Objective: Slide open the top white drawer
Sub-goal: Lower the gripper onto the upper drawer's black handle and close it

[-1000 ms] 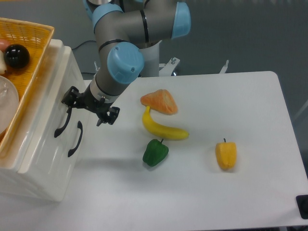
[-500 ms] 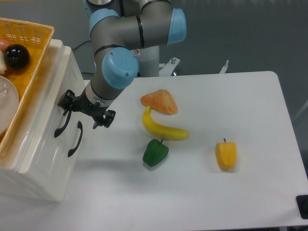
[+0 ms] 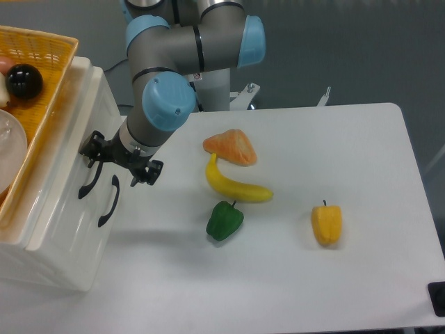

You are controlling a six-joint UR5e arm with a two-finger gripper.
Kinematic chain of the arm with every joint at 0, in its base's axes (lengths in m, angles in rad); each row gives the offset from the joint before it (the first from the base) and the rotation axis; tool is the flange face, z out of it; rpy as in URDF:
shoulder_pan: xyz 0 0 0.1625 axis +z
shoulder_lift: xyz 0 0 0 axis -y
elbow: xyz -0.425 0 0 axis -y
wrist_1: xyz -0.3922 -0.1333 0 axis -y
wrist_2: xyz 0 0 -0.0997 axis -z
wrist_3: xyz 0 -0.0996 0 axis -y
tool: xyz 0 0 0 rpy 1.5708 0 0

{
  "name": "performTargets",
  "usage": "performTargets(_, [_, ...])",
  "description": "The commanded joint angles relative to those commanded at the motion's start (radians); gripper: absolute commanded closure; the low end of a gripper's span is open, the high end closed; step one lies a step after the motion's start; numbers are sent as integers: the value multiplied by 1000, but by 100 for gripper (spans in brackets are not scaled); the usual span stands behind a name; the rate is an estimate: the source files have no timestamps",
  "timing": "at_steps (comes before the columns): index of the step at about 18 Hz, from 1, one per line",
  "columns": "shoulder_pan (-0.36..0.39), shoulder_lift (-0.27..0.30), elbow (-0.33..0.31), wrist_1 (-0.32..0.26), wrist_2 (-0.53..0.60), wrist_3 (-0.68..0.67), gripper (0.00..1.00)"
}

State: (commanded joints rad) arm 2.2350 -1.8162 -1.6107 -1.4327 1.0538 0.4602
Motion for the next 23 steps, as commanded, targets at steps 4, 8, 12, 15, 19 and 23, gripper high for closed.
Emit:
performTargets(4, [0, -5, 2, 0, 0, 0, 7])
performTargets(8, [-2, -9, 0, 2, 3, 0, 8])
performTargets(12, [-2, -8, 2, 5, 5, 3, 14])
performTargets(15, [-2, -6, 2, 8, 6, 6, 17])
performTargets(19, [-2, -3, 0, 8, 9, 9, 21])
performTargets(23, [-2, 0, 2, 8, 11, 11, 25])
